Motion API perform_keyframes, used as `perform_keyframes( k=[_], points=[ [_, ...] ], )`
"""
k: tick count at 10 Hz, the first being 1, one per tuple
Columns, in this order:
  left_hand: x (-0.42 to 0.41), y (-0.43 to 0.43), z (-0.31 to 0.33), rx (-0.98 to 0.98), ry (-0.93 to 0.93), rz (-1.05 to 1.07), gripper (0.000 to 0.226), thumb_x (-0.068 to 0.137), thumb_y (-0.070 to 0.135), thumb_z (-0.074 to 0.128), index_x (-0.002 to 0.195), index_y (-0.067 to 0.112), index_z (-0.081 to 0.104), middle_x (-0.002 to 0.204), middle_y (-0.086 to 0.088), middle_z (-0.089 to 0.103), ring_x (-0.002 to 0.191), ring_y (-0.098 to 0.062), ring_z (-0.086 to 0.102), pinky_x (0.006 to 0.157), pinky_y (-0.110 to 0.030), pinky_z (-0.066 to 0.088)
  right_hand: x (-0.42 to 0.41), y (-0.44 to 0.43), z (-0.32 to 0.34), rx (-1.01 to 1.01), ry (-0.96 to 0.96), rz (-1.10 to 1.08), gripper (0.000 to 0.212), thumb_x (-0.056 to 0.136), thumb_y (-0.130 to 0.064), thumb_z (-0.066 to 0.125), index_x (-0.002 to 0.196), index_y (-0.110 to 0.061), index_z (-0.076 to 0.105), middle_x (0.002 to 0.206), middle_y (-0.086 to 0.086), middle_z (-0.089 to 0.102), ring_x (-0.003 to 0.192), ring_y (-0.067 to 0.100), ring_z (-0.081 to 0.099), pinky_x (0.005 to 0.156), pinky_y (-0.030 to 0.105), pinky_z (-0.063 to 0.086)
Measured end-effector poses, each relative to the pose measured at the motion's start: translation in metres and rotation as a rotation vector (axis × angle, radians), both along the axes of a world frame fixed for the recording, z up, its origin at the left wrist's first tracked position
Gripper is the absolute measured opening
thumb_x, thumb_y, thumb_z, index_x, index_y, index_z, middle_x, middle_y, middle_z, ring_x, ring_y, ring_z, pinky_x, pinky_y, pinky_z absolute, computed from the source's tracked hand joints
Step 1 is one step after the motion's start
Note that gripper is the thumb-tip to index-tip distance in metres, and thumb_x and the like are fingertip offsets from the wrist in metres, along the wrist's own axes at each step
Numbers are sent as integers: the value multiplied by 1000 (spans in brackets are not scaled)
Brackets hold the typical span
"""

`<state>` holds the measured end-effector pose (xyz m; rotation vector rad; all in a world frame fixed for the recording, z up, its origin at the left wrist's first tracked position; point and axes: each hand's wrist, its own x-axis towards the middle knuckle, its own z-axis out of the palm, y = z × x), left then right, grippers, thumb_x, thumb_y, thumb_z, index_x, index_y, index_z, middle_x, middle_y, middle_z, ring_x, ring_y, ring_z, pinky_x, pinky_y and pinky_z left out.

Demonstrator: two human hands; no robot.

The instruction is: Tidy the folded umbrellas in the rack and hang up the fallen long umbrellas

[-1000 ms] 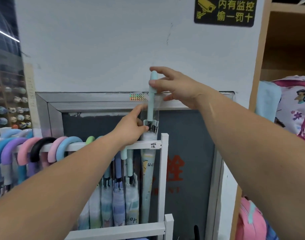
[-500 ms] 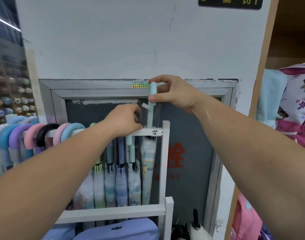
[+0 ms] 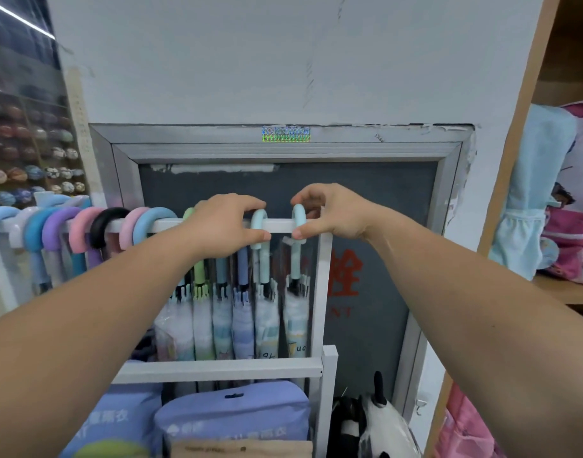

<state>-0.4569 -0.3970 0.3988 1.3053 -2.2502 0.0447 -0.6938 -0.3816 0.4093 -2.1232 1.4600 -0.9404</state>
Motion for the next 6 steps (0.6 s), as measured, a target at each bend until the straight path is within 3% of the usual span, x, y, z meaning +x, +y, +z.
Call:
perform_keyframes(
  k=[1, 2, 3, 4, 6],
  points=[
    [-2, 6, -3, -37, -39, 61, 66, 86, 57, 68, 145, 35, 48, 142, 5, 58, 132, -23, 51, 109, -45, 37, 2, 3, 6, 0, 170, 1, 62, 69, -30, 92, 124, -21, 63, 122, -4, 66, 115, 11, 62, 102, 27, 48],
    [-4, 13, -7, -53, -99, 101, 69, 90, 57, 62, 151, 33, 40, 151, 2, 50, 141, -25, 41, 115, -53, 29, 4, 12, 9, -49, 299, -43, 70, 70, -39, 90, 131, -22, 59, 127, -4, 63, 118, 11, 58, 99, 25, 44],
    [-5, 24, -12, -38, -97, 133, 77, 90, 57, 61, 155, 28, 31, 160, 1, 36, 152, -25, 23, 119, -62, 18, 3, 24, 4, -115, 298, -85, 74, 75, -51, 83, 139, -27, 53, 140, -5, 56, 129, 13, 51, 107, 30, 41],
    [0, 41, -12, -73, -90, 170, 85, 87, 62, 62, 157, 30, 27, 164, 1, 29, 153, -27, 17, 119, -65, 14, -2, 41, -1, -202, 320, -147, 68, 83, -58, 72, 141, -30, 50, 147, -8, 51, 135, 14, 47, 109, 34, 40],
    [24, 87, -9, -139, -104, 185, 87, 82, 66, 64, 155, 32, 30, 159, 0, 35, 149, -31, 24, 116, -63, 24, 4, 102, -6, -320, 390, -316, 69, 84, -64, 64, 143, -33, 47, 151, -5, 45, 140, 19, 39, 113, 46, 38]
  ],
)
